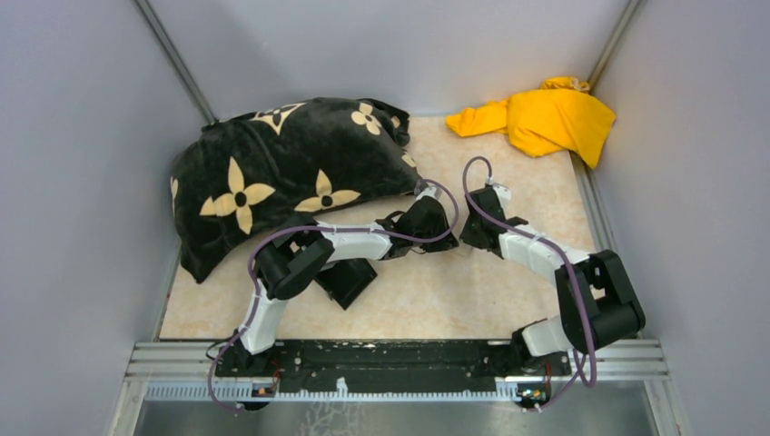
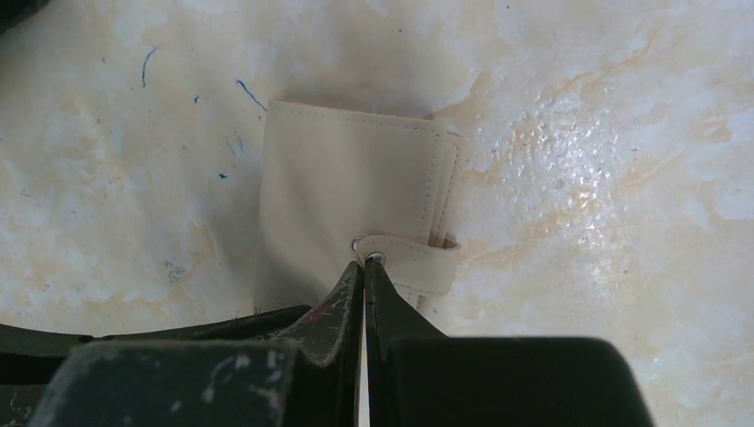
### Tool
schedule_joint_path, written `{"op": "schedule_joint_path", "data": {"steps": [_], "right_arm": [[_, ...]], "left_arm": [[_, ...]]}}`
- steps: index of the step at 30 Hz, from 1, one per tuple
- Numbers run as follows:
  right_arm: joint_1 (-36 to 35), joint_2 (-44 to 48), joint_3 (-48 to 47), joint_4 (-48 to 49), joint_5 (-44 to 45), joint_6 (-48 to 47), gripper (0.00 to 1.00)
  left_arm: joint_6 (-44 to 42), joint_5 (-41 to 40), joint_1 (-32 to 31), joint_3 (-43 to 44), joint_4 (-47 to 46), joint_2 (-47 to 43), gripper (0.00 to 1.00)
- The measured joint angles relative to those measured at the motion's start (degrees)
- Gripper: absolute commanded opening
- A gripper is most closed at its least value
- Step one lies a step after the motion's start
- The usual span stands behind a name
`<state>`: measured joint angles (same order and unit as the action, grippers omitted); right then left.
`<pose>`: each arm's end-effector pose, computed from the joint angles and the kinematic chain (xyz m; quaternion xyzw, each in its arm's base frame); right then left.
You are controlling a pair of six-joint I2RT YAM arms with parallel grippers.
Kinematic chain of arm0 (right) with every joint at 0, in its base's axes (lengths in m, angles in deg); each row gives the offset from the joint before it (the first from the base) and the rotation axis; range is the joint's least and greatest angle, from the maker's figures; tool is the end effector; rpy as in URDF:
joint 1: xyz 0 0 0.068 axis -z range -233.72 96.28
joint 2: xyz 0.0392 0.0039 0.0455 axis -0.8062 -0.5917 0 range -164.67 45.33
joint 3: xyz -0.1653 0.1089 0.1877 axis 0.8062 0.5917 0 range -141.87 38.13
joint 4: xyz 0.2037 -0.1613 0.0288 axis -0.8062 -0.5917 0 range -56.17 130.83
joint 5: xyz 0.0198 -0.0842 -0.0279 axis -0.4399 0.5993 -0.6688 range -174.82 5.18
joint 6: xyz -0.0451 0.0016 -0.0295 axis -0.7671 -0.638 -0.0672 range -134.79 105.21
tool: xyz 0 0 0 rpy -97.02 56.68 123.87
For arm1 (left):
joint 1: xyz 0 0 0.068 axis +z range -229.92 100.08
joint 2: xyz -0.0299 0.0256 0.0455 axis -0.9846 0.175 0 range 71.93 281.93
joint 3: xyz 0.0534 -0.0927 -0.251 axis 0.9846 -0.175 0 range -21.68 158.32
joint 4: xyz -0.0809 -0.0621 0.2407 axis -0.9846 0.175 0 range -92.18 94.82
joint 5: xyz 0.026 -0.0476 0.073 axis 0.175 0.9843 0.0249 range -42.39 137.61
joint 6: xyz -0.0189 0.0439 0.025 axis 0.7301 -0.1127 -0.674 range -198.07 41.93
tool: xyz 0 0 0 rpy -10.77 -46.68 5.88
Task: Put the credit cards into the card holder
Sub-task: Close the card holder at the center of the board.
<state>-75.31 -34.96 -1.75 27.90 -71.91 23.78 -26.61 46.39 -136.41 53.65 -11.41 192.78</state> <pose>0.2500 0.0904 0.1734 0.1742 0.9277 0.0643 0.3239 0.2536 -0.3816 0.1425 0.0343 0.8914 -0.3598 0.2733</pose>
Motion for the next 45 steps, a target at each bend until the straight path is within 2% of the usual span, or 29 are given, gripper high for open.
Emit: {"op": "schedule_joint_path", "data": {"steps": [45], "right_arm": [[1.05,-5.60,-4.83,-0.59,-3.06,-0.68,0.00]], "left_arm": [[0.37,0.07,0.04,-0.46,-1.46,0.26,0.22]]}}
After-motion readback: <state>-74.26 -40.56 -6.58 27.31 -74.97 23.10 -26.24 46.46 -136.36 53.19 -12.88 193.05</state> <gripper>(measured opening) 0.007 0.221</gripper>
